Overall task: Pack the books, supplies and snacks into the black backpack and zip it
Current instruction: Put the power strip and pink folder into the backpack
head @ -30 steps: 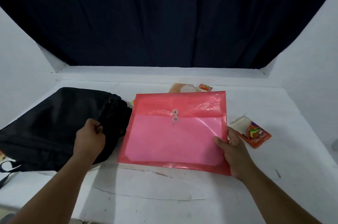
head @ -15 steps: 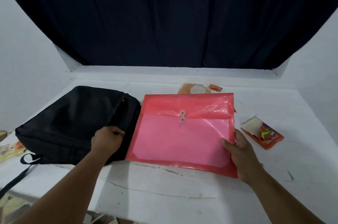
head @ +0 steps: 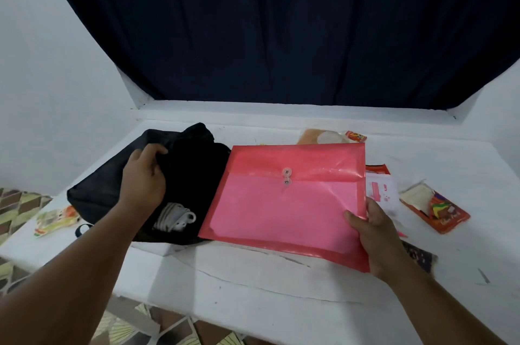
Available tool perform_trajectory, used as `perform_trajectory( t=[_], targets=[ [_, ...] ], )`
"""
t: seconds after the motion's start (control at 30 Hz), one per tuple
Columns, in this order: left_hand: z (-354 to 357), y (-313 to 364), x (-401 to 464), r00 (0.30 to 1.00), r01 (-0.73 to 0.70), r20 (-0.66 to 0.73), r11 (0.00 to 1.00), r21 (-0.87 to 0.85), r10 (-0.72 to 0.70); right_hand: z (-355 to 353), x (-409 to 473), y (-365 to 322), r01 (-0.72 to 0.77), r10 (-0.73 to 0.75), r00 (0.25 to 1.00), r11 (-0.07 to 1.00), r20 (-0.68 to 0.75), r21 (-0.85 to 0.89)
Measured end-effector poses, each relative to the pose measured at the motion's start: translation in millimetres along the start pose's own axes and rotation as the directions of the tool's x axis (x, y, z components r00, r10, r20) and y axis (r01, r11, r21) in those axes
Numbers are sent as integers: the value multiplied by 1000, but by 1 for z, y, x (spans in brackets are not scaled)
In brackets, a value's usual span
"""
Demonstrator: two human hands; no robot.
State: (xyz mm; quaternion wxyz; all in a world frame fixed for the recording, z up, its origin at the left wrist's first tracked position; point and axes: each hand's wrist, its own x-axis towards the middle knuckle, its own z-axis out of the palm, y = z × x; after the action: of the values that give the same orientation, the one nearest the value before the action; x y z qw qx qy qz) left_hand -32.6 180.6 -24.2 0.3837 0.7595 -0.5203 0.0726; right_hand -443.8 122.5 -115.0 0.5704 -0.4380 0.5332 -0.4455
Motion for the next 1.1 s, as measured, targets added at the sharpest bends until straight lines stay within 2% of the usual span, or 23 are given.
perform_trajectory(
  t=[0.07,0.17,0.27,0.37,0.4,0.47,0.5,0.53,0.57,0.6,0.63,0.7,0.83,0.9,1.1],
  targets=[
    [-10,-7,7,998,-19,52,1000,2,19,17,-1,-3,-2,2,1000,1000,-2,6],
    [-24,-28,28,985,16,166,985,173,-45,44,-1,-12,1,0,1000,999,-16,49],
    [-37,-58,50,974,90,173,955,283,-144,71,2,-15,4,-2,999,999,-45,49],
    [-39,-88,63,956,91,227,922,377,-187,92,3,-22,38,-38,996,999,-86,-1],
    [-35,-94,63,955,40,246,895,444,-165,97,3,-25,55,-57,993,998,-107,-16],
    [-21,-101,61,945,-226,324,808,544,47,104,1,-31,97,-105,981,994,-162,-59],
    [-14,-99,60,890,-396,420,760,516,178,105,-1,-34,114,-131,973,988,-190,-100],
    [-8,-96,62,800,-535,538,720,443,264,106,-4,-37,127,-157,964,981,-215,-145],
    [-2,-93,65,710,-610,651,698,376,270,107,-7,-39,138,-180,955,974,-236,-182],
    [3,-89,69,653,-585,737,734,346,173,108,-11,-41,151,-200,948,967,-249,-204],
    [8,-84,73,630,-501,775,791,351,54,110,-15,-42,162,-217,942,962,-254,-221],
    [24,-74,77,635,-355,763,832,426,-120,113,-21,-44,165,-231,938,953,-258,-252],
    [61,-56,53,673,-312,697,760,570,-247,117,-23,-51,150,-222,949,942,-223,-302],
    [75,-56,42,703,-281,655,737,614,-278,116,-20,-55,146,-217,955,937,-202,-318],
    [87,-66,50,728,-380,621,583,718,-290,104,-9,-66,122,-186,971,925,-148,-359]
  ],
)
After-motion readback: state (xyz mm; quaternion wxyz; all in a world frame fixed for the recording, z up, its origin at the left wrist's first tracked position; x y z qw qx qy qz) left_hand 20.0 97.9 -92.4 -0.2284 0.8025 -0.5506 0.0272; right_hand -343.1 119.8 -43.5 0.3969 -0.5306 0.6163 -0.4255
